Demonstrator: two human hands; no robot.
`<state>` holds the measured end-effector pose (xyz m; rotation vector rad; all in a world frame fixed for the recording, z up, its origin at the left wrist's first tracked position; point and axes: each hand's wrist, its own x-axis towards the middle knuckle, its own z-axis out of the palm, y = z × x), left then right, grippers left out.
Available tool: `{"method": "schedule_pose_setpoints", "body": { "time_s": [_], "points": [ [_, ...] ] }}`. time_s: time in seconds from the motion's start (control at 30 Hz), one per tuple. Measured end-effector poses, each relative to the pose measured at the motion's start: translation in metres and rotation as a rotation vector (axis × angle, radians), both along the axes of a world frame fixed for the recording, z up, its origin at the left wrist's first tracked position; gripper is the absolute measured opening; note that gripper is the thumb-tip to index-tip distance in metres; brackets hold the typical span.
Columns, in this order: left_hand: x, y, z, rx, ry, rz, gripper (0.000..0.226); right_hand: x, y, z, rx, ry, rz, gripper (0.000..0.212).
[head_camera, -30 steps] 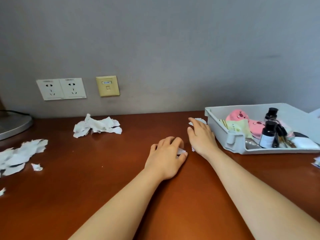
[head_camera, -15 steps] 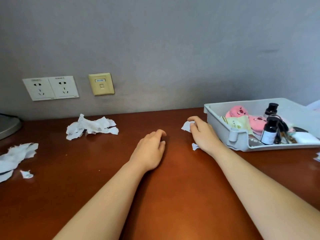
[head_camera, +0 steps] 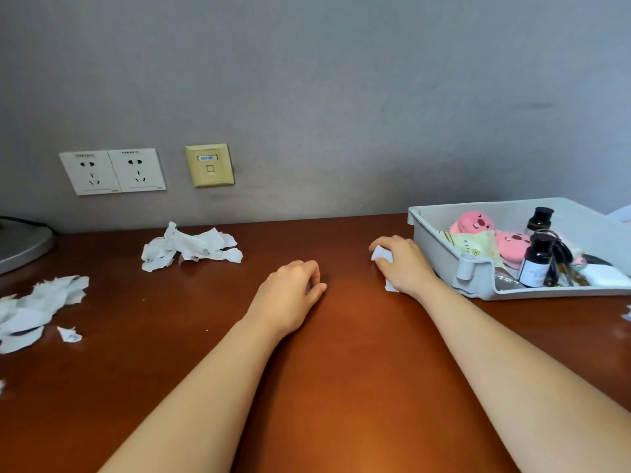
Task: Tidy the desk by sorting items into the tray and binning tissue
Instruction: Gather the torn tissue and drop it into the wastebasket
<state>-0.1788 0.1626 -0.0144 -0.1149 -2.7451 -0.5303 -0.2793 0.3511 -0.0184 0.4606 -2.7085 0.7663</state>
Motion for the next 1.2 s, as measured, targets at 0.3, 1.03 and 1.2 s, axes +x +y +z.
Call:
{"method": "schedule_pose_setpoints", "body": {
  "time_s": [0.3, 1.03, 1.2],
  "points": [
    [0.015, 0.000, 0.002, 0.051, 0.029, 0.050, 0.026, 0.038, 0.000, 0.007, -0.275, 0.189, 0.010, 0.028],
    [0.053, -0.050, 0.004, -0.276, -0.043, 0.096, 0.044, 0.090, -0.060, 0.009, 0.181, 0.103, 0.200, 0.023],
    [0.059, -0.088, 0.004, -0.054, 0.061, 0.273, 0.048, 0.081, -0.112, 0.011, 0.071, 0.083, 0.291, 0.024]
  ]
}}
